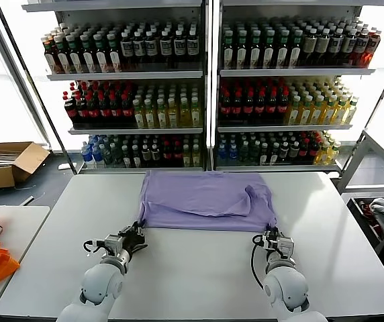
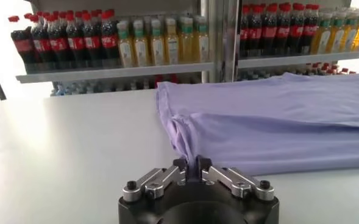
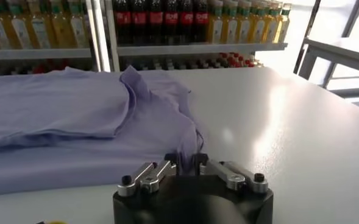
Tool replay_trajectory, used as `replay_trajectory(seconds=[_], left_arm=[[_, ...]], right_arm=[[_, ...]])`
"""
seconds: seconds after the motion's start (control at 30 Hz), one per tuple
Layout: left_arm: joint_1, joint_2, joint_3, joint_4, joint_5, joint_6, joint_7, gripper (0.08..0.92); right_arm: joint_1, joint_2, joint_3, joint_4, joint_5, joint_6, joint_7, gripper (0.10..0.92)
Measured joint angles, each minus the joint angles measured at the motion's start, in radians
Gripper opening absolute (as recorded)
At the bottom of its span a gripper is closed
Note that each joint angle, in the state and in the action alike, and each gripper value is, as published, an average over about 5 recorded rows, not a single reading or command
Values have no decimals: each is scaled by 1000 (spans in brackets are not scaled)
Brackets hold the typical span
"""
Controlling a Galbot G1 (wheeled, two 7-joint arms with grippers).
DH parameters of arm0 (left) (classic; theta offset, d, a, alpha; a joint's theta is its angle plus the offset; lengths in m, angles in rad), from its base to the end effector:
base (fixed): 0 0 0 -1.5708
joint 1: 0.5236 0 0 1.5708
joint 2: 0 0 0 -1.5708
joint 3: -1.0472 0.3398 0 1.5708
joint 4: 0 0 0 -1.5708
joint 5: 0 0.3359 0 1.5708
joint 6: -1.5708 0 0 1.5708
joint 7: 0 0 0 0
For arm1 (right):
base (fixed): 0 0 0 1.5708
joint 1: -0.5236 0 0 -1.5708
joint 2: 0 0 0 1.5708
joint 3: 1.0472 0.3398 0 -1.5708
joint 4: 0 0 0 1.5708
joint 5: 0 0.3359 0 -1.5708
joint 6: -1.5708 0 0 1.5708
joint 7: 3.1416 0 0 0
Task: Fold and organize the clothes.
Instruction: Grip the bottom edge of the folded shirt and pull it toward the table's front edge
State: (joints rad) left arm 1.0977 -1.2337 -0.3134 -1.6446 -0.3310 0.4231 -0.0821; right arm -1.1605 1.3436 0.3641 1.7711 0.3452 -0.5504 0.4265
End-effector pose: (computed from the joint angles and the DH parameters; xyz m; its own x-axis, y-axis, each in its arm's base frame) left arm 0.3110 0.0382 -0.3366 -0.8828 0.1213 0.4538 0.1485 0.9886 0.0245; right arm 0.2915 -0.0105 -0.3127 -0.8525 0.1787 0.4913 0.1661 0.9836 -0.0696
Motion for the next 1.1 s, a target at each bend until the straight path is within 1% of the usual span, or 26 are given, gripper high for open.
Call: replay_trajectory(seconds=[0.07, 0.13, 0.37, 0.53, 0.87, 1.1], left_arm=[[7, 0, -1, -7, 1, 0, 0, 122], [15, 0, -3, -15, 4, 0, 0, 97], [60, 1, -18, -66, 22, -2, -2, 89], [116, -11, -38, -138, 44, -7, -5, 89], [316, -34, -77, -350, 110, -25, -17, 89], [459, -52, -91, -441, 156, -48, -25, 89]], right_arm=[[-6, -2, 0, 9, 1, -1, 0, 115], [-14, -4, 1, 22, 3, -2, 1, 114], [-60, -5, 14, 112, 5, -12, 14, 114], [-125, -7, 21, 202, -7, -10, 26, 114], [-348, -27, 22, 361, -56, 6, 72, 114], [-484, -43, 26, 424, -80, 21, 108, 114]])
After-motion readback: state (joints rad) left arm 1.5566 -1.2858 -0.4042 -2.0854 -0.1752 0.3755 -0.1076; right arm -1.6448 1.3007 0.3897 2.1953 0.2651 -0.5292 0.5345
